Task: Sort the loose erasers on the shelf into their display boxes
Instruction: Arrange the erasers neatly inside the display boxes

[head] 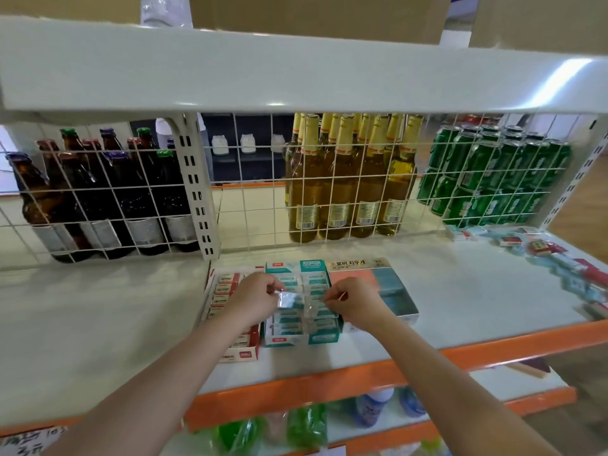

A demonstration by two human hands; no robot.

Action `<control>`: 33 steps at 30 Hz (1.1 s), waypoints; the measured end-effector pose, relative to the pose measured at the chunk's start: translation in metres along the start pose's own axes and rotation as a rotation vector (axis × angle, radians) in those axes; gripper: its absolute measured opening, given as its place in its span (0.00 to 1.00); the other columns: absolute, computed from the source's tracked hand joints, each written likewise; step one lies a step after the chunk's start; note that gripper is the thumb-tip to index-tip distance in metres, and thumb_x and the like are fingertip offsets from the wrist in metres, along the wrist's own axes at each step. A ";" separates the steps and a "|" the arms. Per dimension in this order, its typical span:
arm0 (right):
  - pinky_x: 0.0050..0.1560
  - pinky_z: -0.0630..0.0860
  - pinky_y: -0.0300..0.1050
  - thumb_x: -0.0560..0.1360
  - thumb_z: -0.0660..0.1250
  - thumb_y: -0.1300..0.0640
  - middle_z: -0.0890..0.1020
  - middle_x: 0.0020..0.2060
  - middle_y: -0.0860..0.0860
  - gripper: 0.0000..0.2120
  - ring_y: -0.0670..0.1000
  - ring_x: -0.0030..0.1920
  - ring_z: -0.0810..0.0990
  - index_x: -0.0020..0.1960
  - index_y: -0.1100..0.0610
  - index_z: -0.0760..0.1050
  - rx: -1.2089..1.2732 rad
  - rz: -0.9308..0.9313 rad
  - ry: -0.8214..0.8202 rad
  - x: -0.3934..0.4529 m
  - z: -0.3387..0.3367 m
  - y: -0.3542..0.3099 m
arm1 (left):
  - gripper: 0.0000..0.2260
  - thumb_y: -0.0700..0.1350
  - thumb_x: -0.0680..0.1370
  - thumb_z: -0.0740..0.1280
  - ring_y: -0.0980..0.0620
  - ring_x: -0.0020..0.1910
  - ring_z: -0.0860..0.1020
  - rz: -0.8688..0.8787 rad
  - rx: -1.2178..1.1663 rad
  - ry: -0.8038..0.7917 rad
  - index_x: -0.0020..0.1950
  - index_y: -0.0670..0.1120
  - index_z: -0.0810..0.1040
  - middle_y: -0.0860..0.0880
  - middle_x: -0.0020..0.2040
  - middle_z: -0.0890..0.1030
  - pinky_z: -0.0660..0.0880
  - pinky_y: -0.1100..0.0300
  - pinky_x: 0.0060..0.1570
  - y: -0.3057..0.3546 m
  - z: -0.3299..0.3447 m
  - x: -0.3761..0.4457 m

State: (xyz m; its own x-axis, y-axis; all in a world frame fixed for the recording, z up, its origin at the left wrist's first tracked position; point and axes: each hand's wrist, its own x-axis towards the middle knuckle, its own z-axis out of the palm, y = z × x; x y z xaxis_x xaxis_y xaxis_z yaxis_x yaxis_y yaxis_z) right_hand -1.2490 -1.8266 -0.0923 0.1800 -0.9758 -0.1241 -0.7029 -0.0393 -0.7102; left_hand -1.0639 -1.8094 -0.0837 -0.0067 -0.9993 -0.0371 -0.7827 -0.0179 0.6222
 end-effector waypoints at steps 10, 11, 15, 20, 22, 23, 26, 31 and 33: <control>0.43 0.76 0.36 0.75 0.66 0.63 0.79 0.50 0.50 0.06 0.47 0.47 0.77 0.51 0.58 0.78 -0.009 -0.003 0.017 -0.008 0.000 0.001 | 0.10 0.38 0.76 0.64 0.53 0.53 0.76 -0.020 0.081 -0.067 0.53 0.46 0.82 0.48 0.59 0.80 0.72 0.62 0.50 -0.001 -0.005 -0.004; 0.41 0.76 0.35 0.75 0.66 0.63 0.79 0.51 0.51 0.06 0.47 0.47 0.77 0.51 0.58 0.78 -0.003 0.002 0.017 -0.008 0.001 0.001 | 0.09 0.39 0.77 0.64 0.54 0.52 0.77 -0.018 0.097 -0.059 0.52 0.46 0.82 0.49 0.58 0.80 0.72 0.62 0.49 0.000 -0.004 -0.004; 0.40 0.75 0.34 0.75 0.65 0.64 0.76 0.50 0.49 0.07 0.48 0.48 0.75 0.52 0.58 0.76 -0.011 -0.005 0.006 -0.010 0.002 -0.001 | 0.08 0.41 0.78 0.64 0.54 0.53 0.78 0.013 0.082 -0.030 0.54 0.46 0.80 0.50 0.56 0.80 0.73 0.60 0.55 0.002 -0.003 -0.007; 0.42 0.75 0.34 0.76 0.65 0.61 0.77 0.50 0.49 0.08 0.47 0.47 0.76 0.55 0.57 0.77 -0.070 -0.028 -0.026 -0.013 -0.002 -0.004 | 0.10 0.43 0.78 0.63 0.55 0.55 0.75 0.078 0.051 -0.043 0.58 0.47 0.78 0.50 0.59 0.78 0.72 0.62 0.56 0.002 -0.007 -0.013; 0.39 0.74 0.32 0.75 0.67 0.59 0.77 0.49 0.49 0.09 0.47 0.45 0.76 0.55 0.58 0.77 -0.118 -0.057 -0.073 -0.017 -0.003 -0.006 | 0.11 0.45 0.79 0.63 0.57 0.53 0.75 0.137 0.067 -0.080 0.60 0.47 0.77 0.51 0.60 0.78 0.71 0.65 0.54 0.003 -0.007 -0.018; 0.38 0.72 0.32 0.74 0.68 0.57 0.77 0.49 0.49 0.12 0.46 0.44 0.76 0.56 0.58 0.77 -0.163 -0.087 -0.100 -0.019 -0.003 -0.007 | 0.12 0.46 0.79 0.63 0.57 0.53 0.75 0.166 0.094 -0.112 0.61 0.47 0.76 0.51 0.60 0.78 0.70 0.65 0.54 0.004 -0.007 -0.021; 0.48 0.73 0.38 0.73 0.70 0.54 0.74 0.54 0.51 0.19 0.48 0.49 0.74 0.61 0.58 0.75 -0.371 -0.178 -0.176 -0.026 -0.005 -0.013 | 0.15 0.51 0.77 0.65 0.54 0.55 0.75 0.224 0.273 -0.238 0.62 0.48 0.75 0.52 0.59 0.76 0.73 0.59 0.55 0.006 -0.002 -0.028; 0.57 0.73 0.45 0.73 0.68 0.52 0.74 0.57 0.54 0.15 0.52 0.55 0.72 0.57 0.57 0.76 -0.619 -0.277 -0.184 -0.029 -0.002 -0.017 | 0.07 0.50 0.74 0.68 0.55 0.46 0.72 0.256 0.419 -0.253 0.49 0.50 0.74 0.53 0.49 0.71 0.68 0.64 0.41 0.008 0.006 -0.030; 0.58 0.74 0.46 0.74 0.67 0.55 0.75 0.57 0.54 0.14 0.52 0.55 0.74 0.59 0.58 0.76 -0.608 -0.270 -0.160 -0.030 0.000 -0.017 | 0.08 0.49 0.74 0.68 0.55 0.46 0.72 0.255 0.406 -0.223 0.51 0.49 0.75 0.51 0.51 0.73 0.67 0.64 0.41 0.009 0.009 -0.030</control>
State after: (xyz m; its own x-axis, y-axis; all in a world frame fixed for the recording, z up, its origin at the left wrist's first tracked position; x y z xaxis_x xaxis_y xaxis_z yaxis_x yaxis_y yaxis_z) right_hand -1.2427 -1.7965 -0.0763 0.4695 -0.8731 -0.1313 -0.8724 -0.4359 -0.2211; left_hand -1.0761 -1.7795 -0.0842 -0.3262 -0.9381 -0.1167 -0.9166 0.2837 0.2816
